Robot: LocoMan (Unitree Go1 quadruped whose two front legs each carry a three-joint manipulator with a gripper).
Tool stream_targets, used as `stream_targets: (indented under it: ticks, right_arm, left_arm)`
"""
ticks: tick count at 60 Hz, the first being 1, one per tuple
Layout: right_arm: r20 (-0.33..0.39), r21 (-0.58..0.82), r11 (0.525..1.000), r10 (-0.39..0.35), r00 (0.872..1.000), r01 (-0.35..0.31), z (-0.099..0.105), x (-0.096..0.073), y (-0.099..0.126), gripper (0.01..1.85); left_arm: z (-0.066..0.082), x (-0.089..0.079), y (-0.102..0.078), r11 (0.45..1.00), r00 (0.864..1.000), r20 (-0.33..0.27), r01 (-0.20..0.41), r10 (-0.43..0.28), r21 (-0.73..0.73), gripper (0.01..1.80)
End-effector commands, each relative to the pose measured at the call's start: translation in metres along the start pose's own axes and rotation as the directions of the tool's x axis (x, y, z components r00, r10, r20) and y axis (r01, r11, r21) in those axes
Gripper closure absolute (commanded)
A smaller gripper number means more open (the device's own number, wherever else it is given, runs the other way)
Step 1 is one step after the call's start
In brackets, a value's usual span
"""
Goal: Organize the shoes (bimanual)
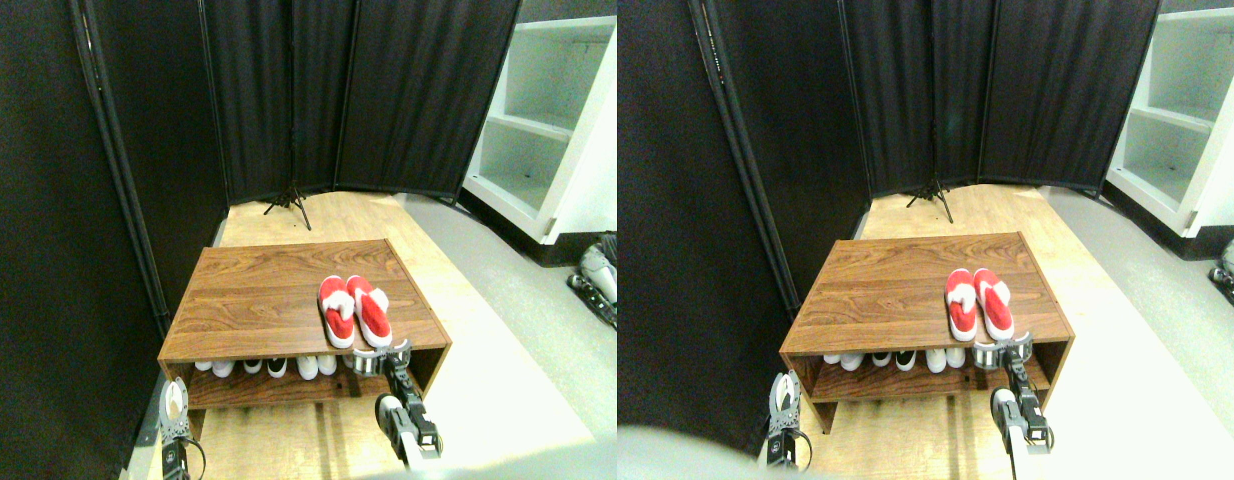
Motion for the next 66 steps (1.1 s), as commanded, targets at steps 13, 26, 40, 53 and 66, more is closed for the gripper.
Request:
stream_targets:
  ticks: [13,26,40,53,66]
  right_arm:
    - [-0.036,0.007,0.998,0.057,0.998,-0.057,-0.004,-0.029,0.008,0.33]
    - [0.141,-0.166,0.979,0.145,0.979,-0.122,0.018,-0.085,0.025,0.67]
    - [0.347,-0.328,0.939,0.223,0.911,-0.105,0.053,-0.094,0.051,1.76]
    - [0.401,-0.358,0.928,0.256,0.880,-0.107,0.068,-0.062,0.063,1.85]
    - [0.392,-0.324,0.943,0.206,0.897,-0.075,0.072,-0.021,0.065,1.85]
  left_arm:
    - [0.003,-0.001,-0.008,0.999,0.999,0.020,0.047,-0.047,-0.017,1.80]
    - [0.004,-0.001,-0.006,0.998,0.999,0.013,0.048,-0.047,-0.031,1.80]
    - [0.002,0.003,-0.006,0.998,0.999,0.018,0.041,-0.040,-0.039,1.80]
    - [0.000,0.006,-0.005,0.998,0.999,0.005,0.034,-0.034,-0.045,1.80]
    - [0.001,0.006,-0.005,0.999,0.999,0.016,0.038,-0.037,-0.035,1.80]
